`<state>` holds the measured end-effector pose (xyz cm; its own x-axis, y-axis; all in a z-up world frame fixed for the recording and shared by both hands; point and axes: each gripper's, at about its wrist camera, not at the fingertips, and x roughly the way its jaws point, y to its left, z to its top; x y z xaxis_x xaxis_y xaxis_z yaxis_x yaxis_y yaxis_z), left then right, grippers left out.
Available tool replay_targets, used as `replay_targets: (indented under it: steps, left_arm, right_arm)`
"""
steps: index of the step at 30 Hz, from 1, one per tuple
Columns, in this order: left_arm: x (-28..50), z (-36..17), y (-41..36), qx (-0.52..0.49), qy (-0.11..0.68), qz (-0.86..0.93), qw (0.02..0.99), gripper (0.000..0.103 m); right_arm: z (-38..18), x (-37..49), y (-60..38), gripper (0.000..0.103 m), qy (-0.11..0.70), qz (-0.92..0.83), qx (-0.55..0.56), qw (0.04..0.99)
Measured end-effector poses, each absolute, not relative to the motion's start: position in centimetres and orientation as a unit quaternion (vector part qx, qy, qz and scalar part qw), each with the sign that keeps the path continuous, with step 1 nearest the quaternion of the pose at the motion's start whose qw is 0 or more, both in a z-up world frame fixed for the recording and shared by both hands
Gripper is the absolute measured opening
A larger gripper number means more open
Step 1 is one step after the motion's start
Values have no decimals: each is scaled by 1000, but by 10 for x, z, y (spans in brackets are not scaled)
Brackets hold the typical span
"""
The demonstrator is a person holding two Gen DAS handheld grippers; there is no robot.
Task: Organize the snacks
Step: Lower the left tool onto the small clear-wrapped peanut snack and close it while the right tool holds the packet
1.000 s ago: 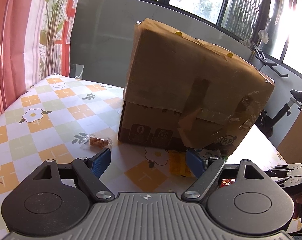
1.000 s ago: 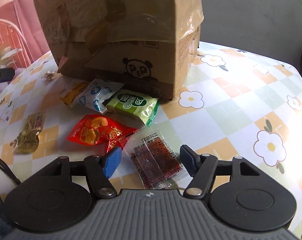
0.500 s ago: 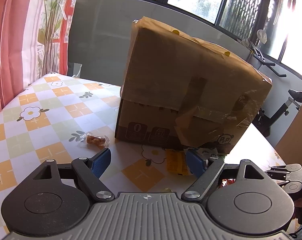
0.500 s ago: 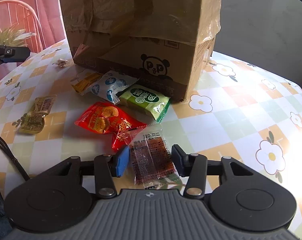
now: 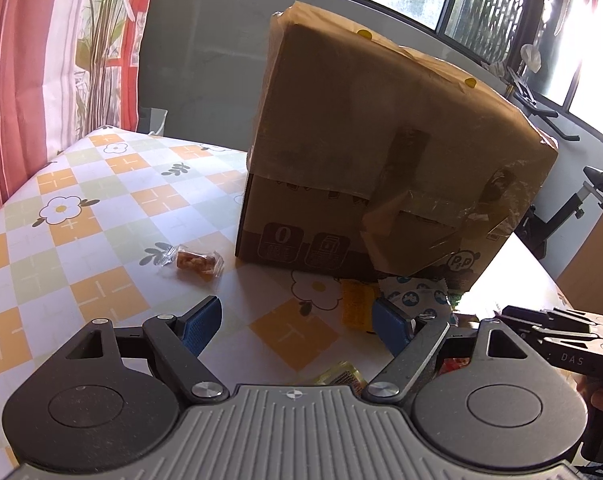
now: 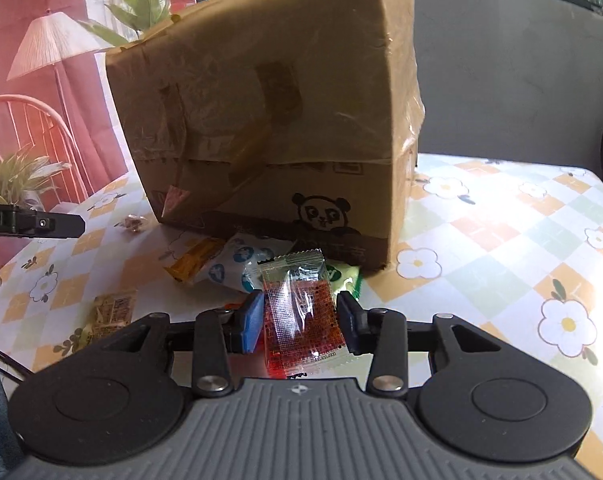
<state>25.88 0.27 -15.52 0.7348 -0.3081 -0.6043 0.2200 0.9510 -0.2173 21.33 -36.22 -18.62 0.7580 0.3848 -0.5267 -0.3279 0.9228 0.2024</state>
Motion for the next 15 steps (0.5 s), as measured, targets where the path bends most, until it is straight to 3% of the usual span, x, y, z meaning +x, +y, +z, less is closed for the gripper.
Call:
replay_targets:
  steps: [10, 12, 13, 15]
  left_arm:
    - [302, -165, 26, -30, 345, -93, 933, 83]
    - [317, -169, 30, -33, 358, -87, 929, 77]
    - [325, -172, 32, -44, 368, -88, 924, 66]
    - [338, -179, 37, -80, 387, -87, 914, 64]
  right_arm:
    - [-203, 206, -344, 42, 261, 158, 41, 951]
    - [-204, 207, -344, 42, 266, 157, 43, 950]
    - [-205, 207, -344, 42, 267, 158, 43, 950]
    - [-205, 207, -341, 42, 265, 164, 38, 949]
